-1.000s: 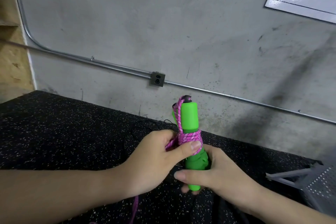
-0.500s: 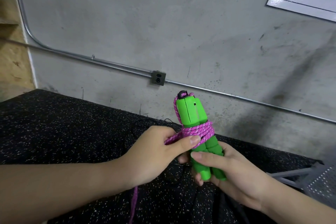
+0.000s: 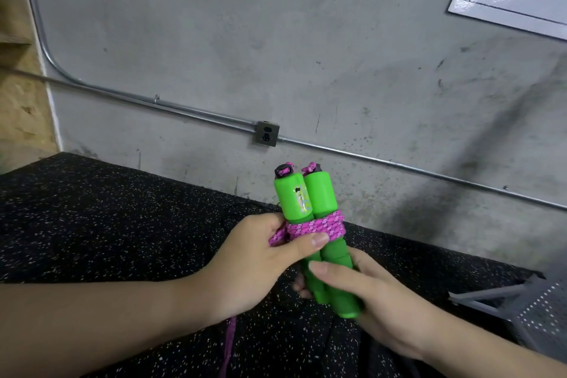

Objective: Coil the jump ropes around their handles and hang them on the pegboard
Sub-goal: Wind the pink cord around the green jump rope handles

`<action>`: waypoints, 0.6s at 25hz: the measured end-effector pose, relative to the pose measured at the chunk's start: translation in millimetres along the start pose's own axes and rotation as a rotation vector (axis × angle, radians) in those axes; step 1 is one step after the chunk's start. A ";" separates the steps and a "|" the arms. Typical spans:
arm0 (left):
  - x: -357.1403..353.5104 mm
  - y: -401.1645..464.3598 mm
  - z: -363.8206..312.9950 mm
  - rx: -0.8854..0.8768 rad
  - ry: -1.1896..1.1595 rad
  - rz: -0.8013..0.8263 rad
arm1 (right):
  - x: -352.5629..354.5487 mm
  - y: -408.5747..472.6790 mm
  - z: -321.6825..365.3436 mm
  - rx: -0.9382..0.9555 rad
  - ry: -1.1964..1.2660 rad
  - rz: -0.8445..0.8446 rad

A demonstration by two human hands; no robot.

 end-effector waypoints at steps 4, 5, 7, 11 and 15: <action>-5.7 -1.5 -9.2 -0.043 -0.062 0.134 | -6.8 -3.7 10.4 -0.026 0.148 0.186; -5.3 -1.9 -10.3 -0.041 -0.051 0.133 | -8.0 -3.9 12.3 -0.034 0.076 0.193; -0.7 -1.6 -9.2 0.019 0.037 0.072 | -7.2 -2.6 16.4 -0.047 -0.045 0.109; 9.2 0.0 2.3 0.150 0.249 -0.052 | 3.4 -1.6 9.9 -0.063 -0.163 -0.101; -3.3 -0.5 0.2 0.095 0.271 -0.053 | 3.5 0.1 2.6 -0.134 -0.106 -0.152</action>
Point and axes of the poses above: each hand's wrist, its own y-axis towards the middle knuckle, its own x-axis out of the back of the hand, z = x × y, the point moved 4 cm from there along y, towards the middle knuckle, and after that the axes turned 13 degrees about z, right-handed, at the moved point
